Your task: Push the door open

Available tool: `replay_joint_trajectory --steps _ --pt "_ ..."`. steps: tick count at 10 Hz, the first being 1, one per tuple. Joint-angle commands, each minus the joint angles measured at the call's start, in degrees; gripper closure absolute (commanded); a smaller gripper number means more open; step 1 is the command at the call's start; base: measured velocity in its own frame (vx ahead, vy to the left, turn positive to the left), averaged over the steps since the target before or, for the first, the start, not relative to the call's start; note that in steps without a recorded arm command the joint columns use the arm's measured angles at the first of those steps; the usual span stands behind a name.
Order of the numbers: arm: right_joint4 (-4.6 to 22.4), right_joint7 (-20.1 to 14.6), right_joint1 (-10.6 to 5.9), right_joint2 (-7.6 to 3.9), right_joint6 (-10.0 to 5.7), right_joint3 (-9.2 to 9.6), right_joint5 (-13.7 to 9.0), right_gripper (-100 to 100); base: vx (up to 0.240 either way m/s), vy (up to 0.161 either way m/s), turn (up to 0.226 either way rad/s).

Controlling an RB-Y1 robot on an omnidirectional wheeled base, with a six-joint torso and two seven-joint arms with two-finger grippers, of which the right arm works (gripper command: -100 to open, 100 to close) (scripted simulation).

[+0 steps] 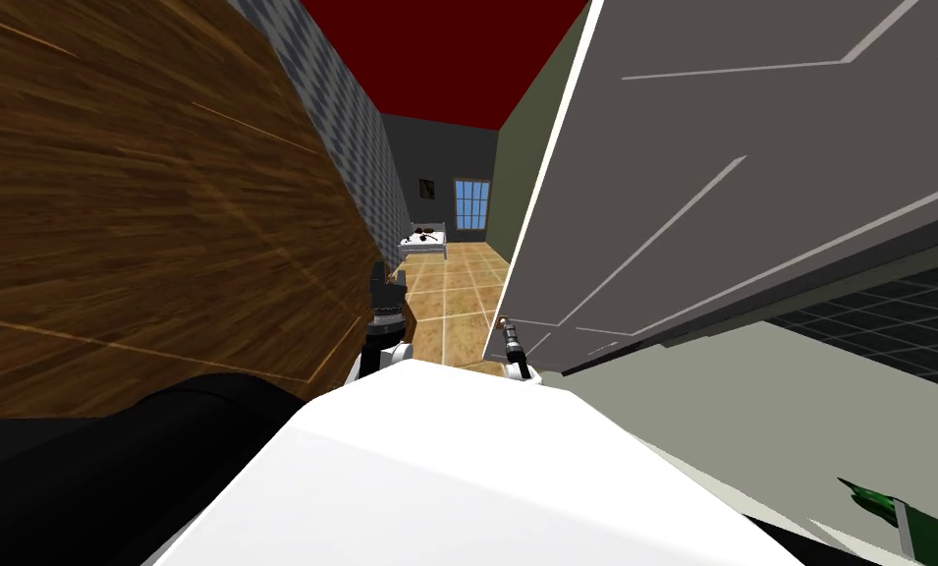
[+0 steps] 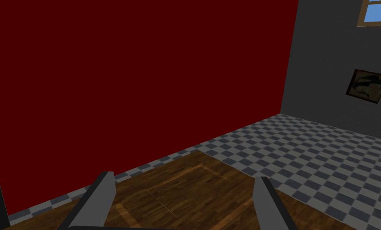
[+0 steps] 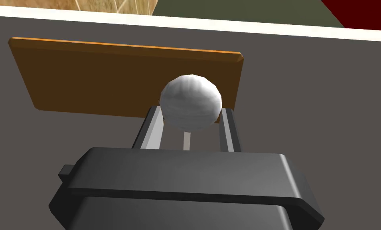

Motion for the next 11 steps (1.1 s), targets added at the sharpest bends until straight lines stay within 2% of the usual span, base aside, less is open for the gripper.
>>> replay_joint_trajectory --steps 1,2,3,5,8,9,11 --pt "-0.45 0.16 0.17 -1.15 0.18 -1.30 -0.67 100 0.190 0.094 -0.123" --pt "-0.45 0.16 0.17 -1.15 0.18 -1.30 -0.67 100 0.109 0.047 -0.038" --pt "-2.37 0.09 1.16 -1.06 1.37 -1.10 -0.73 -100 -0.114 0.036 -0.066" --pt "-2.54 0.03 1.24 -0.88 1.46 -1.22 -0.93 -100 -0.228 0.070 -0.064" --pt "-2.97 -0.12 1.42 0.37 1.68 -1.53 -1.40 -100 -0.239 0.091 -0.064" --pt "-2.86 -0.04 1.37 0.11 1.64 -1.48 -1.31 -100 -0.098 0.036 -0.016" --pt "-2.72 0.10 1.59 -0.49 1.09 -1.68 -1.43 -100 0.133 0.011 0.031"
